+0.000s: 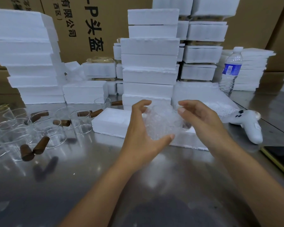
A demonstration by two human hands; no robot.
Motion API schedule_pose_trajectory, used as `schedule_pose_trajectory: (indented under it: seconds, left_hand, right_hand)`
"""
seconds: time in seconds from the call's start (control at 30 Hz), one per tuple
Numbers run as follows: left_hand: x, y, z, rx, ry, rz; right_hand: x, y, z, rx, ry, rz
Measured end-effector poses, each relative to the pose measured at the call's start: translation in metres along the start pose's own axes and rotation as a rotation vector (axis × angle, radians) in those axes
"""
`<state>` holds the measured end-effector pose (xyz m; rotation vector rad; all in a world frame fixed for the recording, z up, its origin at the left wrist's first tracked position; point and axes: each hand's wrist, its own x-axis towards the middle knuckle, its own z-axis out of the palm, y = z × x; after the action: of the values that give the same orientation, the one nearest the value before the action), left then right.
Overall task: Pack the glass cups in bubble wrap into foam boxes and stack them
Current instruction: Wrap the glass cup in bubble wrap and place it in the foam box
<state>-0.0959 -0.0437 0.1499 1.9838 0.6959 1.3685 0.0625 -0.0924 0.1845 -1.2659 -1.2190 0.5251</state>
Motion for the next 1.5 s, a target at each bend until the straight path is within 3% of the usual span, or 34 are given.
schedule_pose_trajectory:
  seconds: [0.17,0.27,0.43,0.63,0.73,0.83,1.0,1.2,1.33,1.5]
  left_hand:
    - [0.002,0.0,-0.003,-0.141,0.039,-0.08]
    - [0.001,0.002,-0.003,-0.142,0.012,-0.09]
    - [0.003,-0.003,-0.001,-0.157,-0.123,-0.144]
    - [-0.004,-0.014,0.001,0.259,-0.344,-0.155]
    - [-0.007,-0.019,0.0,0.437,-0.389,-0.067]
    - [-0.006,-0.016,-0.001,0.47,-0.342,0.007]
    - [-0.004,-0.011,-0.002,0.45,-0.215,0.023]
    - [-0.002,-0.005,-0.002,0.443,-0.119,-0.02]
    - [-0.002,-0.003,-0.003,0.418,-0.1,-0.101]
    - [-0.001,-0.003,-0.003,0.387,-0.068,-0.113]
  right_hand:
    - [0.0,0.001,-0.001,-0.028,-0.08,0.14]
    - [0.0,0.001,-0.001,0.096,-0.119,0.194]
    - [0.004,-0.001,-0.007,0.317,0.079,0.254]
    - [0.009,-0.003,-0.014,0.473,0.359,0.233]
    - [0.009,-0.002,-0.014,0.497,0.372,0.219]
    - [0.009,-0.001,-0.012,0.481,0.342,0.223]
    - [0.007,0.003,-0.006,0.337,0.204,0.254]
    - [0.006,0.011,-0.008,-0.122,0.048,0.229]
    - [0.008,0.021,-0.012,-0.493,0.088,0.124]
    - [0.007,0.028,-0.011,-0.666,0.119,0.067]
